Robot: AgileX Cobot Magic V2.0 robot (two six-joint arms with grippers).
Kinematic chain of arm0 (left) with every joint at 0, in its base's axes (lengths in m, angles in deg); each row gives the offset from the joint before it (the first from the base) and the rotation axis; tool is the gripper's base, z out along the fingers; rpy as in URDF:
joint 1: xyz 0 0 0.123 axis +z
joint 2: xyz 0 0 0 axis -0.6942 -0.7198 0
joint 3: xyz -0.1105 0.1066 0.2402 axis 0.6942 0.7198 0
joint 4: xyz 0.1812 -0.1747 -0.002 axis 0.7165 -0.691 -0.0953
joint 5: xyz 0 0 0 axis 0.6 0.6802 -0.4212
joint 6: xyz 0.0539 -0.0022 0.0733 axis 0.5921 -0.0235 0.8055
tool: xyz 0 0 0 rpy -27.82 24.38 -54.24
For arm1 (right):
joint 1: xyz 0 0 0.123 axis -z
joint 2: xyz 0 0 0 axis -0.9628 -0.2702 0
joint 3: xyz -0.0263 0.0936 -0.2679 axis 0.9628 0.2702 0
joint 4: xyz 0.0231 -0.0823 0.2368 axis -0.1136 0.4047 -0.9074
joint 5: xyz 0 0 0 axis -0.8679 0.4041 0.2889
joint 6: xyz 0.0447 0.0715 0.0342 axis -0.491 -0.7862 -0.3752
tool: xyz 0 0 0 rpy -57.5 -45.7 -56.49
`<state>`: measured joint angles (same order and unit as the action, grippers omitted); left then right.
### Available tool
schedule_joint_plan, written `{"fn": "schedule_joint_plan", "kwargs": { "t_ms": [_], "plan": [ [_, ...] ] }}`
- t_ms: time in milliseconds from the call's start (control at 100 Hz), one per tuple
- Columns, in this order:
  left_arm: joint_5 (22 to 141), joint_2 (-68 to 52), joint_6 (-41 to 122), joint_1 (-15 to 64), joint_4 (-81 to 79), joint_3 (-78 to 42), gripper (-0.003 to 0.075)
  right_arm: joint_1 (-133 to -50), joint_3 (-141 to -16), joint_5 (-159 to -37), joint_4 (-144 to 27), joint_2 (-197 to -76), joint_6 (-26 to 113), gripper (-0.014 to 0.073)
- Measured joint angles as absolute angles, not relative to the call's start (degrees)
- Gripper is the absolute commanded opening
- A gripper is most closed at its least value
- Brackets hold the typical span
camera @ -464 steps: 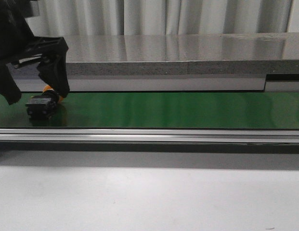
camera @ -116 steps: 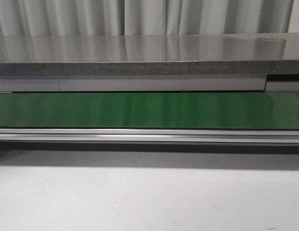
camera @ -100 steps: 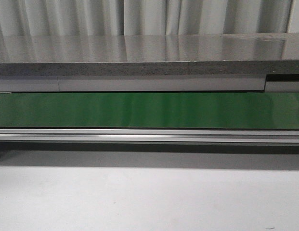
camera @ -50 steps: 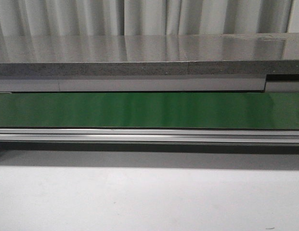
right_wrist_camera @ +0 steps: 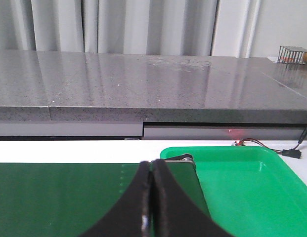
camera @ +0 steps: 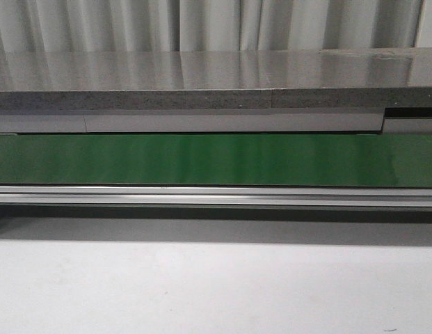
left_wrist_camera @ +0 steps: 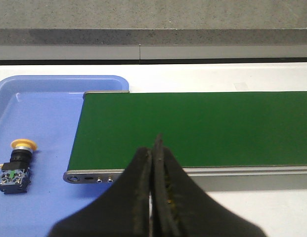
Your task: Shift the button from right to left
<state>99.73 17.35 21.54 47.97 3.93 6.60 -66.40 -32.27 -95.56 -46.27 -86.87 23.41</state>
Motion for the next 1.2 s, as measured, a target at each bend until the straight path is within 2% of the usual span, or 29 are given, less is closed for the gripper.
{"fn": "schedule_joint_plan", "kwargs": {
  "t_ms": [620,940,1200],
  "plan": [
    [101.0,35.8,21.5,48.0,3.0,20.3,-0.0020,-66.4,-32.3,-95.6,-46.3,-86.9,23.4,-0.0067],
    [86.1,42.6,4.8,43.9,19.6,30.2,-0.0020,-66.4,-32.3,-95.6,-46.3,-86.9,23.4,-0.0067],
    [78.5,47.2,2.3,43.5,21.7,39.0,-0.0020,-66.4,-32.3,-95.6,-46.3,-86.9,23.4,-0.0067]
  ]
}}
